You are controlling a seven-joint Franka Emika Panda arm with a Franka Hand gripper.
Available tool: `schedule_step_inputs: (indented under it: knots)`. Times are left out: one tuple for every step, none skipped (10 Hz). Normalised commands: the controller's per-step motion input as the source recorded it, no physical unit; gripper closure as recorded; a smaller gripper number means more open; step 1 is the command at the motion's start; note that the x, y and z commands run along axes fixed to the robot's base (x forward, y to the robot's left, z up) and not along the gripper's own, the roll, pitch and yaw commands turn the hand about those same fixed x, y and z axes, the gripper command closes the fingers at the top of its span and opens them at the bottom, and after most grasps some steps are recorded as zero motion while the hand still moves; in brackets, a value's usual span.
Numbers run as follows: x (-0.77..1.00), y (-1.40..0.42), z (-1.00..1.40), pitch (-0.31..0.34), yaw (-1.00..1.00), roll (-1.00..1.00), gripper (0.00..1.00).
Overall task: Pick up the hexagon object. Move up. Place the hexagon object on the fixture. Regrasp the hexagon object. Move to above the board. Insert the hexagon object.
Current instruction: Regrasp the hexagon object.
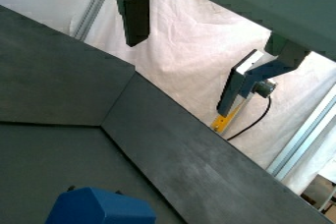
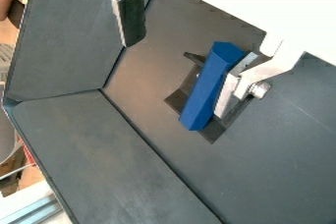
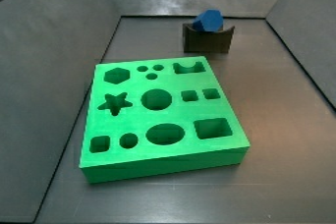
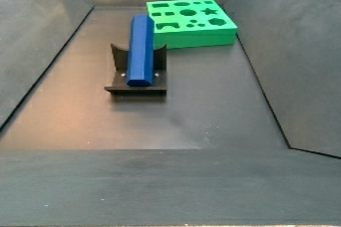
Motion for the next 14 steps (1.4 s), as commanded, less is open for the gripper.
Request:
schedule_step_inputs:
  knots:
    - [0.15, 0.04, -1.00, 0.149, 0.05, 0.15, 0.00]
    - [0.15, 0.05, -1.00, 0.147, 0.05, 0.15, 0.00]
    - [0.16, 0.04, -1.00, 0.127, 0.10, 0.14, 0.00]
    - [0.16, 0.03, -1.00, 0.121, 0.13, 0.12, 0.00]
    - [0.17, 0.02, -1.00, 0.106, 0.15, 0.10, 0.00]
    - [0.17, 0.02, -1.00, 0.093, 0.16, 0.10, 0.00]
    - [0.18, 0.01, -1.00, 0.066, 0.16, 0.11, 0.00]
    - [0.19, 0.00, -1.00, 0.049, 0.16, 0.11, 0.00]
    - [0.20, -0.01, -1.00, 0.029, 0.15, 0.12, 0.00]
    - [0.21, -0.02, -1.00, 0.018, 0.14, 0.12, 0.00]
    - [0.24, -0.03, -1.00, 0.004, 0.12, 0.12, 0.00]
    - [0.23, -0.04, -0.90, -0.002, 0.11, 0.12, 0.00]
    - [0.20, -0.04, -0.70, -0.004, 0.09, 0.12, 0.00]
    - [0.19, -0.04, -0.60, -0.001, 0.09, 0.12, 0.00]
